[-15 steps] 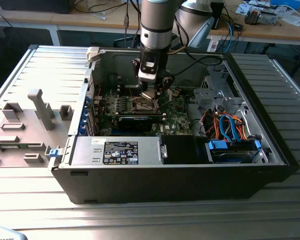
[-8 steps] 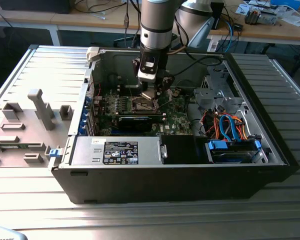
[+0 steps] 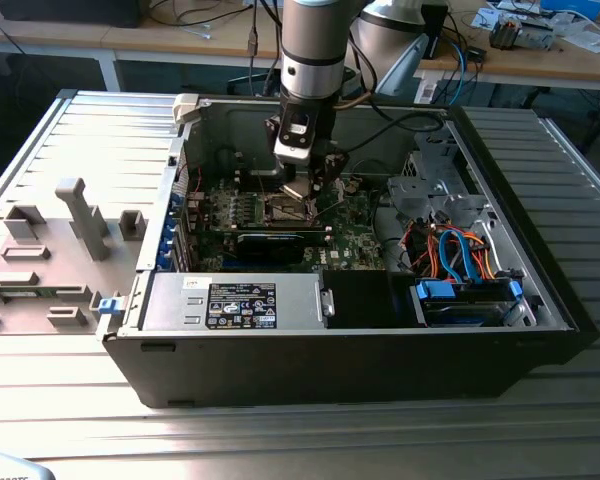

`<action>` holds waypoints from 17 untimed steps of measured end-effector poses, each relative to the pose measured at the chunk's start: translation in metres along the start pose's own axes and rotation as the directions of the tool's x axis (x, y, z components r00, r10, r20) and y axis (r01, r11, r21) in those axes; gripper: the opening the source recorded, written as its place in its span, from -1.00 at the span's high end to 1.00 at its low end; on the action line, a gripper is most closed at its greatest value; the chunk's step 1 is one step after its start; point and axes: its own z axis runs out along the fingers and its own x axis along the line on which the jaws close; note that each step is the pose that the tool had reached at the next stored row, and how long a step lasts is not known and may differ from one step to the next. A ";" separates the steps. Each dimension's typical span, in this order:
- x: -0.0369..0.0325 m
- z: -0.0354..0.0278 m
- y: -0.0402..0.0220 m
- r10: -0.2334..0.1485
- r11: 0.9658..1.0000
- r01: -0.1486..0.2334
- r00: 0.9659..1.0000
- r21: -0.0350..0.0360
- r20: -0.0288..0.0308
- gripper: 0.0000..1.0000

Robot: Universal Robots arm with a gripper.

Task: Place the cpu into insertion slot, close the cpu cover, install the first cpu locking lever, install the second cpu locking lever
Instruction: 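Place the cpu into insertion slot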

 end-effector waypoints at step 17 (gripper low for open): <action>0.0000 0.0006 0.0000 0.039 0.999 -0.039 0.999 -0.001 0.001 -0.08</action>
